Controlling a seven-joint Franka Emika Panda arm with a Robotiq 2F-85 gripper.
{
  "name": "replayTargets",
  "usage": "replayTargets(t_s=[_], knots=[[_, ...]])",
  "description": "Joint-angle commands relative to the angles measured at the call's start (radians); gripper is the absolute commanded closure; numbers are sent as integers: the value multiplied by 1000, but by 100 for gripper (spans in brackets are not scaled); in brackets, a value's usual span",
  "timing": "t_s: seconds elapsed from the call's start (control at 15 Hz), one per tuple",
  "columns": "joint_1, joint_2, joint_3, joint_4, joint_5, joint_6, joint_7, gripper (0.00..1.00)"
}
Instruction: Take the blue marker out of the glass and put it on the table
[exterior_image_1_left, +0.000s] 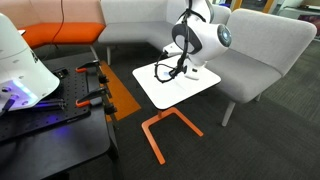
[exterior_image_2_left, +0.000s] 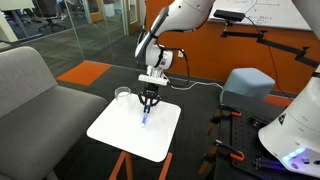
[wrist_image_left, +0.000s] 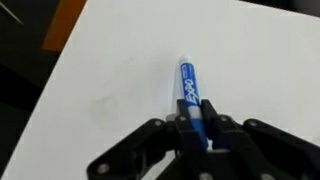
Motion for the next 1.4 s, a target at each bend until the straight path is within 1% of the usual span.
replayTargets(t_s=[0.0, 0.07, 0.13, 0.2, 0.4, 0.6, 0.67, 0.87, 1.07, 1.2, 1.33], knots=[[-32, 41, 12, 56, 54, -53, -27, 95], [-32, 45, 8, 63, 63, -62, -19, 72], [-32, 50, 5, 70, 72, -63, -19, 55], [-4, 49, -20, 73, 41, -51, 6, 49], [64, 10, -68, 63, -56, 10, 13, 26], [124, -60, -88, 45, -176, 51, 26, 4], [144, -91, -90, 37, -220, 66, 30, 1], [229, -231, -120, -9, -381, 56, 89, 0], [320, -358, -183, -47, -583, 41, 228, 0], [336, -423, -185, -76, -670, 66, 252, 0], [319, -464, -159, -96, -694, 74, 221, 0]])
